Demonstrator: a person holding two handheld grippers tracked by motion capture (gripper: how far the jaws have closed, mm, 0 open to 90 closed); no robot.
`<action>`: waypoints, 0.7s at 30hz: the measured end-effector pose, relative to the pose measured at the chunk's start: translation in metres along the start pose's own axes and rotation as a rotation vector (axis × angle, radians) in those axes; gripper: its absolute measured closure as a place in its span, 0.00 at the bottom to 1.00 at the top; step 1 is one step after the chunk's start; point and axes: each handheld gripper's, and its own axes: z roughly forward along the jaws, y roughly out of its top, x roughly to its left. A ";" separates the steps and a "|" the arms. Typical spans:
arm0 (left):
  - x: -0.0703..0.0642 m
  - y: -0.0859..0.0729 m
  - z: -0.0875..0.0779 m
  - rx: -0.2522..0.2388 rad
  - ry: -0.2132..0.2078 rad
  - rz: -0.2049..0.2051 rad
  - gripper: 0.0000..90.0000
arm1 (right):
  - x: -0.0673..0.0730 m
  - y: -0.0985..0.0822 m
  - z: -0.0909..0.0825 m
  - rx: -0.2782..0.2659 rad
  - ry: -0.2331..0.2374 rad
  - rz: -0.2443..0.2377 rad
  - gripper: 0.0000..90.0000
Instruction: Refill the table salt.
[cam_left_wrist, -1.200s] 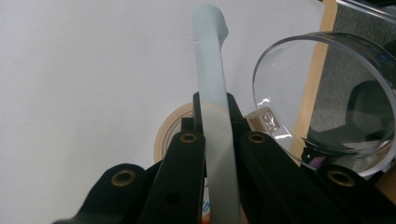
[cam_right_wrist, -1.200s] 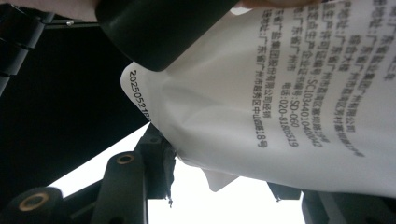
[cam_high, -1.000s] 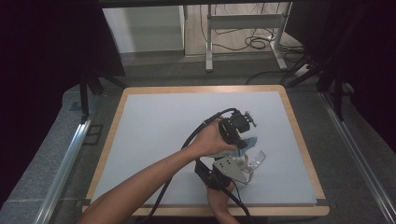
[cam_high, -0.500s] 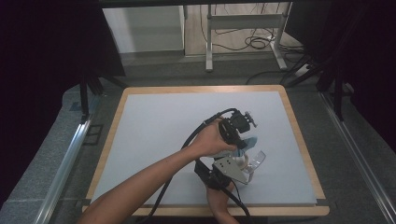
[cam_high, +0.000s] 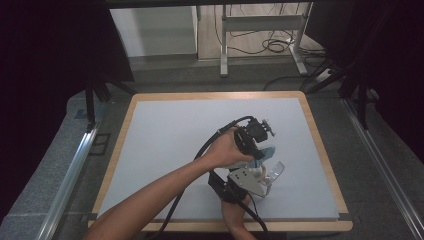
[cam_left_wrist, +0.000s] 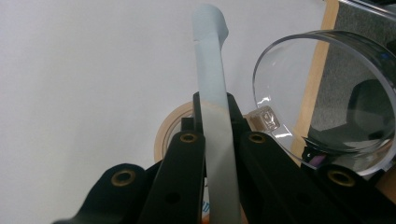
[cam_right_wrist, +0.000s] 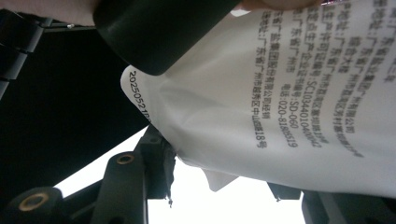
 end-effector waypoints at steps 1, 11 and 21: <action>0.000 0.000 0.000 -0.001 -0.001 -0.002 1.00 | 0.000 0.000 0.000 -0.001 -0.001 -0.001 0.57; 0.000 -0.001 0.000 -0.001 0.002 -0.001 1.00 | 0.000 0.000 0.000 0.002 0.002 0.000 0.57; 0.000 0.001 -0.001 0.003 0.005 0.003 1.00 | 0.000 0.001 0.001 -0.002 0.001 0.000 0.57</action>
